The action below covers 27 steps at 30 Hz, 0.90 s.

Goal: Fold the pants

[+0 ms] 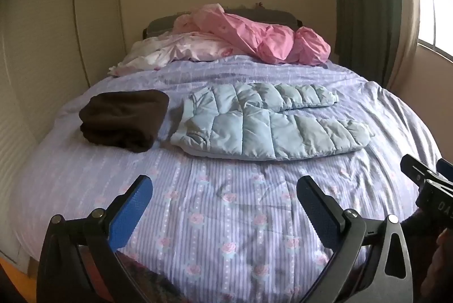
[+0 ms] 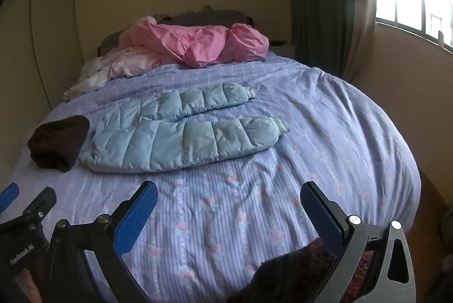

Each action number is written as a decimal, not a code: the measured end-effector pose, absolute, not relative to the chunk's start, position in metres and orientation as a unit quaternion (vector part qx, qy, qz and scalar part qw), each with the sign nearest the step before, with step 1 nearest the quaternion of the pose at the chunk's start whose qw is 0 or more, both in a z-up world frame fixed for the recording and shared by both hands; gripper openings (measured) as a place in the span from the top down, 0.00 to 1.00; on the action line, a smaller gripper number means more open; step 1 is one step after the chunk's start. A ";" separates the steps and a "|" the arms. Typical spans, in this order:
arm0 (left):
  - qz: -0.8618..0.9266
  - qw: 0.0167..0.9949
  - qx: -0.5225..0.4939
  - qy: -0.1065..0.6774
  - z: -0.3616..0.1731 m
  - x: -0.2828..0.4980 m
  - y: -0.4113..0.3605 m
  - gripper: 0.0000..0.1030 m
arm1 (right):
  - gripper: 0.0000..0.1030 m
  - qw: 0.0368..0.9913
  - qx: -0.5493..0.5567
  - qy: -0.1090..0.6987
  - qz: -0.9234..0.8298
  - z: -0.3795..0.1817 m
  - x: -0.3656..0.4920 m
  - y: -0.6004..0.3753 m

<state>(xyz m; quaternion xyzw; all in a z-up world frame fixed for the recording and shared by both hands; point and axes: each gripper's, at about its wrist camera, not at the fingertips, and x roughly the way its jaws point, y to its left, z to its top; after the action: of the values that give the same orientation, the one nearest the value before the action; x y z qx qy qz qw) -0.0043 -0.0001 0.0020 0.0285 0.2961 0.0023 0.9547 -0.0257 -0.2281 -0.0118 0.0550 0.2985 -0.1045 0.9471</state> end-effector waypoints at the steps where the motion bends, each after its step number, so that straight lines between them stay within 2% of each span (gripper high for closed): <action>1: 0.005 0.956 0.028 0.292 0.003 -0.006 0.000 0.00 | 0.01 0.950 0.056 0.290 -0.105 -0.012 -0.027 -0.228; 27: 0.002 0.963 0.030 0.267 0.025 -0.016 0.009 0.00 | 0.01 0.957 0.058 0.269 -0.095 0.001 -0.036 -0.224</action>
<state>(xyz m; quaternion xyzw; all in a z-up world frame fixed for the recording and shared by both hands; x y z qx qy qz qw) -0.0162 0.0087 0.0252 0.0302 0.2667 0.0016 0.9633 -0.0358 -0.2236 0.0005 0.0575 0.2686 -0.0949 0.9568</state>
